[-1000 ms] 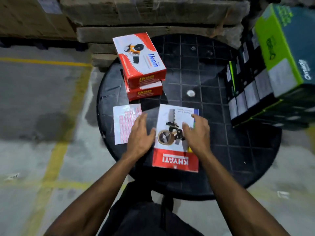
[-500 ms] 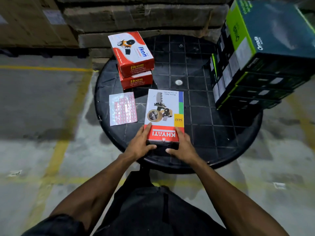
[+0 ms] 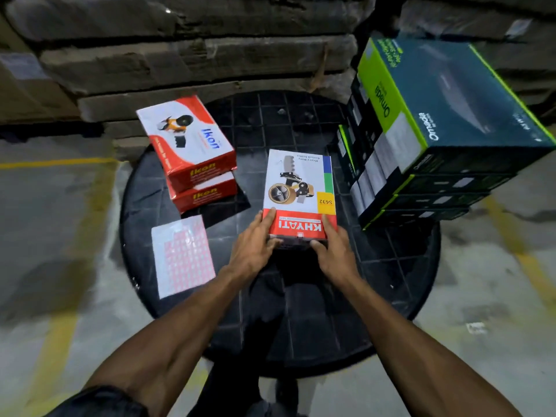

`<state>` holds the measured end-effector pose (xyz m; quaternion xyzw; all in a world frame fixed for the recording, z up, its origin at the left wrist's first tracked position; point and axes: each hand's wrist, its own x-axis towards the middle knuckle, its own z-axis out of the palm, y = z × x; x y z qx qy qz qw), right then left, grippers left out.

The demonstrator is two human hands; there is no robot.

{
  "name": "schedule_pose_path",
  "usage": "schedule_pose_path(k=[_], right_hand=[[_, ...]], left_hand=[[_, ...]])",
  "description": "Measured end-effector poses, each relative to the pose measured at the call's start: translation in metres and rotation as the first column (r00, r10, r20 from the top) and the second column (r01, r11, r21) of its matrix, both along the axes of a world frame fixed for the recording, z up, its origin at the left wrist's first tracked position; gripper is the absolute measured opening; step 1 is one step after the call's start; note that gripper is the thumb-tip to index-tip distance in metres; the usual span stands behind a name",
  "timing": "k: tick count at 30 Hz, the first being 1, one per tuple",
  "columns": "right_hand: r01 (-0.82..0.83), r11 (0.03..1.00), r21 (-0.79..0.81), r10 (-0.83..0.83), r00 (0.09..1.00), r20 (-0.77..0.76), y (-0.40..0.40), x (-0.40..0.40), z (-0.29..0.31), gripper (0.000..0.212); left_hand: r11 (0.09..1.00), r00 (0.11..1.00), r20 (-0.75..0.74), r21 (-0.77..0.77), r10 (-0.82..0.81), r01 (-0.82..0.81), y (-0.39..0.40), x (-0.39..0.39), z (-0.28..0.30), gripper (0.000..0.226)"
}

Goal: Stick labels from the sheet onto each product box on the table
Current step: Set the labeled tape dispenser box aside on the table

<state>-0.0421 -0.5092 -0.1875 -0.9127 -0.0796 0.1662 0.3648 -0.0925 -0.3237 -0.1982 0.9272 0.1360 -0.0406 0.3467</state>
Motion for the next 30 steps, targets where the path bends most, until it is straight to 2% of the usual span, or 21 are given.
schedule_pose_path(k=[3, 8, 14, 19, 24, 30], right_hand=[[0.095, 0.995, 0.002, -0.095, 0.995, -0.015, 0.015, 0.048, 0.001, 0.067], [0.138, 0.988, -0.069, -0.141, 0.989, -0.042, 0.033, 0.100, -0.002, 0.063], [0.319, 0.945, -0.069, -0.320, 0.947, -0.005, 0.035, 0.124, -0.009, 0.057], [0.392, 0.918, -0.058, -0.392, 0.920, 0.004, 0.034, 0.118, -0.008, 0.058], [0.359, 0.933, 0.001, -0.359, 0.933, -0.008, 0.021, 0.086, -0.009, 0.054], [0.241, 0.970, -0.044, -0.244, 0.965, -0.092, -0.002, 0.021, -0.011, 0.054]], left_hand=[[1.000, 0.999, 0.032, 0.003, -0.024, 0.024, 0.010, 0.053, 0.000, 0.074], [0.992, 0.991, -0.029, -0.025, -0.128, 0.127, 0.013, 0.104, -0.015, 0.067], [0.984, 0.993, -0.007, -0.132, -0.122, 0.120, 0.000, 0.132, -0.021, 0.070], [0.972, 0.986, -0.024, -0.175, -0.163, 0.156, -0.012, 0.147, -0.017, 0.074], [0.970, 0.990, 0.036, -0.199, -0.136, 0.140, -0.025, 0.130, -0.010, 0.063], [0.999, 0.995, -0.090, -0.044, -0.036, 0.032, -0.010, 0.043, -0.019, 0.052]])
